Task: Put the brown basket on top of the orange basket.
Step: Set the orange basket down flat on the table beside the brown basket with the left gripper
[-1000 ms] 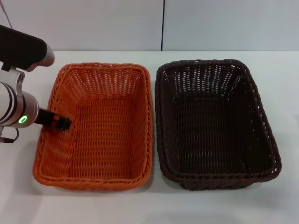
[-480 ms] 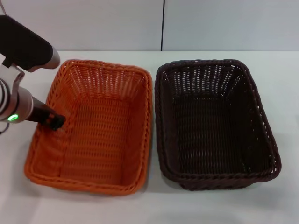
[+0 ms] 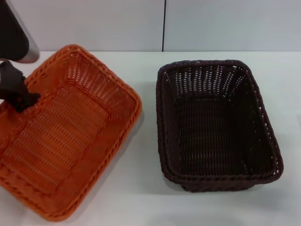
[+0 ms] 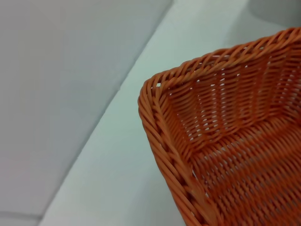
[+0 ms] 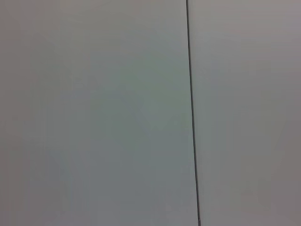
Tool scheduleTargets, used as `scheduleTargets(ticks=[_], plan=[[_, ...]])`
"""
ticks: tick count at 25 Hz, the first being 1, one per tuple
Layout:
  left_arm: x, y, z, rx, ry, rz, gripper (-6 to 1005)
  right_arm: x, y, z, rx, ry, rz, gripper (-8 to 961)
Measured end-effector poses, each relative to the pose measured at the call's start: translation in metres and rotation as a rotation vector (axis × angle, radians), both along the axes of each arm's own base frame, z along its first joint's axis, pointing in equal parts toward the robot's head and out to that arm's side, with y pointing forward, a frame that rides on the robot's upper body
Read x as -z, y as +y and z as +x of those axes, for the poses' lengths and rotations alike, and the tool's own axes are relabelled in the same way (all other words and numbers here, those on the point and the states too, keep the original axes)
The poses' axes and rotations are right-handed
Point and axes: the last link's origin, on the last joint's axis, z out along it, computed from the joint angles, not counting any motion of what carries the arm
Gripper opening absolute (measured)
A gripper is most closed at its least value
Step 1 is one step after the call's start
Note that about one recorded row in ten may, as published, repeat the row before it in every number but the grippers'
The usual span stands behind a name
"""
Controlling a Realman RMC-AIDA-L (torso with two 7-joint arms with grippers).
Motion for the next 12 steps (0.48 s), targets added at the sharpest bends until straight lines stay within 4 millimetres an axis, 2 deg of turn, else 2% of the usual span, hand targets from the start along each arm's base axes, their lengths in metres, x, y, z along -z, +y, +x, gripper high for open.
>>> scheduleTargets(ticks=[4,12], plan=[[0.0,-0.005,0.007,0.114,0.103,-0.113,313,0.0,0.0,-0.001,-0.004,0.005,0.004,799],[0.003,-0.008,0.036,0.336,0.129,-0.286,282,-0.001,0.001,-0.002,-0.006,0.006,0.008,798]])
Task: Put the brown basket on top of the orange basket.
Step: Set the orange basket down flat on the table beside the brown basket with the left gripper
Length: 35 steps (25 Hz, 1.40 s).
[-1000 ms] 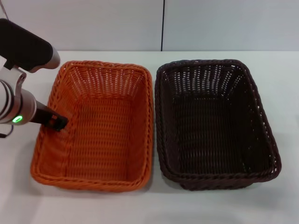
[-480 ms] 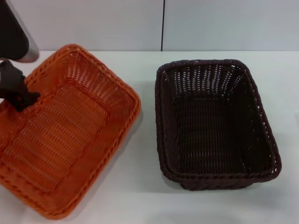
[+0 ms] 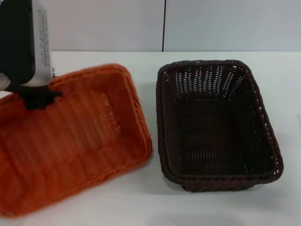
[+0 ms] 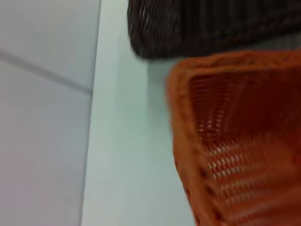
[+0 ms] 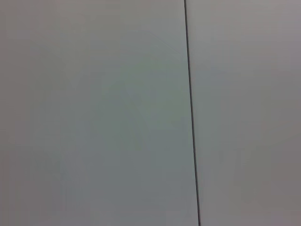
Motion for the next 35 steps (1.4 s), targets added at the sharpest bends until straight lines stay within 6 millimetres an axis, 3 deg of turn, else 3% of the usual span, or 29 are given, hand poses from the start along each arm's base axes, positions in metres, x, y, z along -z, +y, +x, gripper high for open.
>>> scheduleTargets(ticks=[6,12,13,17,23,29,35], plan=[[0.009,0.009,0.009,0.085,0.032,-0.091,222,-0.001,0.002,0.0,0.0,-0.001,0.001,798],[0.027,0.031,0.009,0.082,0.016,-0.134,154,-0.001,0.002,0.002,0.006,-0.004,-0.001,798],[0.036,0.044,0.01,0.068,-0.005,-0.113,152,-0.002,0.002,0.002,0.007,-0.004,0.0,798],[0.039,0.058,0.015,0.038,-0.055,-0.047,147,-0.004,0.004,0.003,0.012,-0.006,0.006,798],[0.049,0.069,0.017,0.028,-0.055,0.031,146,-0.005,0.006,0.004,0.011,-0.017,0.004,797],[0.06,0.072,0.014,0.026,-0.009,0.05,281,-0.007,0.008,0.004,0.01,-0.021,0.006,797],[0.051,0.074,0.024,0.089,-0.04,0.134,572,-0.007,0.008,0.004,0.007,-0.025,0.004,797]])
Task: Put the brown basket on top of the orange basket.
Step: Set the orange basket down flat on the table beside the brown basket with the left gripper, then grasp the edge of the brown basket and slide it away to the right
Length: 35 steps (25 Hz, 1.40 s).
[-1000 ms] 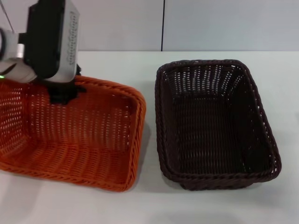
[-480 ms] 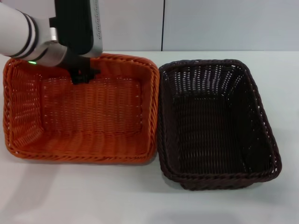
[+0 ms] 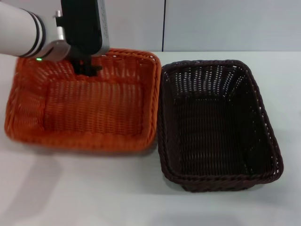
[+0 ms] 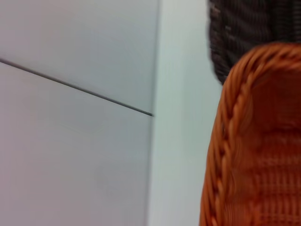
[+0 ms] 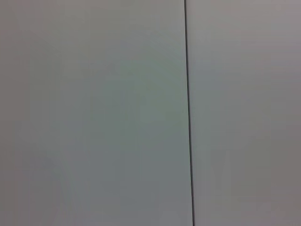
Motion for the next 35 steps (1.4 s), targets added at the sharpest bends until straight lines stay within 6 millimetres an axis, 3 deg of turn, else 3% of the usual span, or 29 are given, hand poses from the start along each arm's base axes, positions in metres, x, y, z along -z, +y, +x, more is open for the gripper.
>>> scheduleTargets(ticks=[4,7,10,11,14,15,16,17,18,19,20,21,24,25,26,28,29,30,31,32,34,35], plan=[[-0.011,0.0,0.006,0.032,-0.036,0.067,738,0.0,0.0,0.0,-0.002,-0.001,0.002,797],[-0.02,-0.002,0.006,0.051,-0.09,0.146,768,-0.001,0.0,-0.004,-0.015,0.01,0.008,797],[-0.038,-0.014,-0.006,0.083,-0.321,0.384,797,-0.003,0.009,-0.018,-0.056,0.052,-0.024,796],[-0.05,-0.024,-0.015,0.1,-0.506,0.532,797,-0.004,0.014,-0.024,-0.069,0.069,-0.065,796],[-0.06,-0.062,-0.053,0.139,-0.795,0.745,797,-0.008,0.034,-0.048,-0.099,0.106,-0.21,796],[-0.061,-0.086,-0.076,0.168,-0.94,0.855,797,-0.012,0.046,-0.07,-0.125,0.1,-0.317,796],[-0.061,-0.086,-0.076,0.168,-0.94,0.855,797,-0.012,0.046,-0.07,-0.125,0.1,-0.317,796],[-0.062,-0.099,-0.092,0.158,-1.018,0.923,797,-0.02,0.058,-0.096,-0.14,0.085,-0.421,796],[-0.062,-0.105,-0.1,0.148,-1.05,0.955,797,-0.02,0.058,-0.096,-0.14,0.085,-0.421,796],[-0.06,-0.118,-0.124,0.108,-1.098,1.031,797,-0.025,0.063,-0.113,-0.146,0.072,-0.483,796],[-0.051,-0.134,-0.158,0.036,-1.111,1.114,797,-0.039,0.07,-0.143,-0.142,0.026,-0.578,796],[-0.051,-0.134,-0.158,0.036,-1.111,1.114,797,-0.039,0.07,-0.143,-0.142,0.026,-0.578,796],[-0.037,-0.15,-0.187,-0.032,-1.101,1.162,797,-0.06,0.076,-0.186,-0.094,-0.091,-0.724,796],[-0.03,-0.16,-0.201,-0.069,-1.089,1.187,797,-0.067,0.075,-0.209,-0.066,-0.177,-0.841,796],[-0.03,-0.16,-0.201,-0.069,-1.089,1.187,797,-0.067,0.075,-0.209,-0.066,-0.177,-0.841,796],[-0.024,-0.166,-0.208,-0.103,-1.097,1.203,797,-0.071,0.066,-0.234,-0.069,-0.302,-1.037,796],[-0.024,-0.166,-0.208,-0.103,-1.097,1.203,797,-0.071,0.066,-0.234,-0.069,-0.302,-1.037,796],[-0.024,-0.167,-0.211,-0.118,-1.1,1.216,797,-0.069,0.056,-0.244,-0.076,-0.394,-1.197,796],[-0.024,-0.167,-0.211,-0.118,-1.1,1.216,797,-0.069,0.056,-0.244,-0.076,-0.394,-1.197,796],[-0.024,-0.167,-0.213,-0.122,-1.102,1.221,797,-0.064,0.046,-0.252,-0.085,-0.477,-1.348,796],[-0.024,-0.167,-0.214,-0.128,-1.105,1.231,797,-0.06,0.041,-0.253,-0.084,-0.517,-1.426,795],[-0.023,-0.165,-0.214,-0.129,-1.107,1.228,797,-0.055,0.034,-0.25,-0.068,-0.584,-1.551,795]])
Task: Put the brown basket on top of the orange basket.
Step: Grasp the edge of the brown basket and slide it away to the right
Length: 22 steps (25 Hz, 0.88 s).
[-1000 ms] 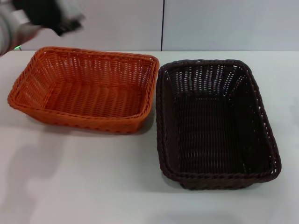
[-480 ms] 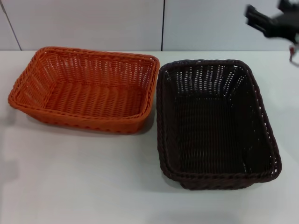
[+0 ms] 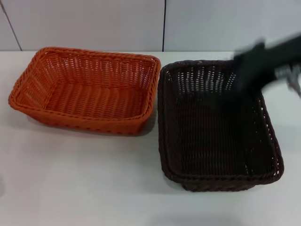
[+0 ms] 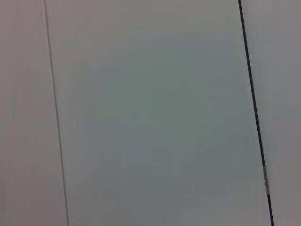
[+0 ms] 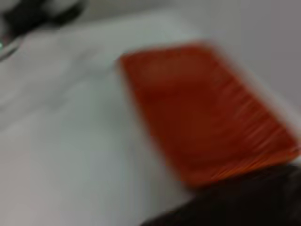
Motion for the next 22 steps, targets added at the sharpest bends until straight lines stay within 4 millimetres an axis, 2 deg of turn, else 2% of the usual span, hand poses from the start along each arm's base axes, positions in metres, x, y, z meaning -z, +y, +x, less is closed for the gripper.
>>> scheduleTargets(ticks=[1,5,11,14,15,17,22], plan=[[0.0,0.0,0.0,0.0,0.0,0.0,797,0.0,0.0,0.0,0.0,0.0,0.0,795],[0.005,0.006,-0.001,-0.003,-0.005,-0.012,797,0.01,-0.014,0.012,0.018,-0.108,-0.212,795],[0.008,0.013,0.0,0.0,-0.013,-0.021,797,0.016,-0.02,0.02,0.045,-0.146,-0.269,790],[0.01,0.015,0.003,0.011,-0.012,-0.025,797,0.024,-0.016,0.029,0.073,-0.174,-0.28,775],[0.01,0.017,0.005,0.019,-0.011,-0.028,797,0.033,-0.011,0.035,0.09,-0.194,-0.287,770],[0.01,0.018,0.005,0.021,-0.011,-0.03,797,0.036,-0.008,0.037,0.093,-0.201,-0.289,760],[0.011,0.019,0.007,0.027,-0.009,-0.035,797,0.062,0.0,0.042,0.101,-0.246,-0.33,734]])
